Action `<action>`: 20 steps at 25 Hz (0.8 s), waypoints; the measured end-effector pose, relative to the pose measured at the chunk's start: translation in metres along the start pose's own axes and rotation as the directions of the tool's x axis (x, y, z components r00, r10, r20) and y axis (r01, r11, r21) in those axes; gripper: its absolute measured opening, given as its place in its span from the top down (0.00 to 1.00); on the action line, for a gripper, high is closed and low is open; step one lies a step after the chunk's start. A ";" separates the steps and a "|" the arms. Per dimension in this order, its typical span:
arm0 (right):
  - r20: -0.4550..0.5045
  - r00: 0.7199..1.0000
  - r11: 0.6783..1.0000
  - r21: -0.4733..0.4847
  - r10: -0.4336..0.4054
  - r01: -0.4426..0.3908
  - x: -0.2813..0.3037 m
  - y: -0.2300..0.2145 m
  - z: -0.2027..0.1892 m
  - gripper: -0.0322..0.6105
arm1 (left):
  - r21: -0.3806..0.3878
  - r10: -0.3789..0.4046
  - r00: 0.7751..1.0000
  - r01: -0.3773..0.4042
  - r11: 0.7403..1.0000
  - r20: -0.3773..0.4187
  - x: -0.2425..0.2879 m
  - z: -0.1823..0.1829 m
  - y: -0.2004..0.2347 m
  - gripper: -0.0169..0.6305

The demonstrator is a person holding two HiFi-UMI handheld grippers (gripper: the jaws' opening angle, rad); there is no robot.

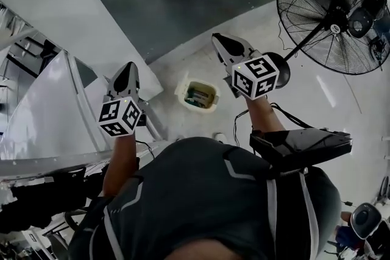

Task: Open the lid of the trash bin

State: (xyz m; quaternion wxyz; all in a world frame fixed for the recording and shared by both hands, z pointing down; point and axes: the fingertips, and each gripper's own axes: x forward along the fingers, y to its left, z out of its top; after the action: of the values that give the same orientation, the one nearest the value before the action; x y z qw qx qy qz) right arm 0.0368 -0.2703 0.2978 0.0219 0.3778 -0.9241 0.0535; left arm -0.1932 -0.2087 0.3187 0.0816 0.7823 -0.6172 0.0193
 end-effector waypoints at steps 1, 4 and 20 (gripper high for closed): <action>0.011 1.000 1.000 -0.015 0.000 0.000 0.001 0.001 0.006 0.91 | -0.007 0.002 1.000 -0.002 1.000 0.011 0.001 0.004 0.000 0.96; 0.011 1.000 0.999 -0.048 0.000 0.001 0.004 0.004 0.013 0.91 | -0.020 0.011 1.000 -0.010 1.000 0.020 -0.001 0.008 0.003 0.96; -0.002 1.000 0.997 -0.078 -0.025 0.024 -0.001 -0.003 0.015 0.91 | -0.023 0.056 0.998 -0.055 0.998 0.042 -0.013 0.016 0.012 0.96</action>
State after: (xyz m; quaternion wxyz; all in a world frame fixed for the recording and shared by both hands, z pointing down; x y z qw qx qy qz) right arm 0.0395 -0.2731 0.2826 0.0385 0.3879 -0.9207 0.0177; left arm -0.2092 -0.2013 0.3029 0.0762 0.7643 -0.6404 -0.0020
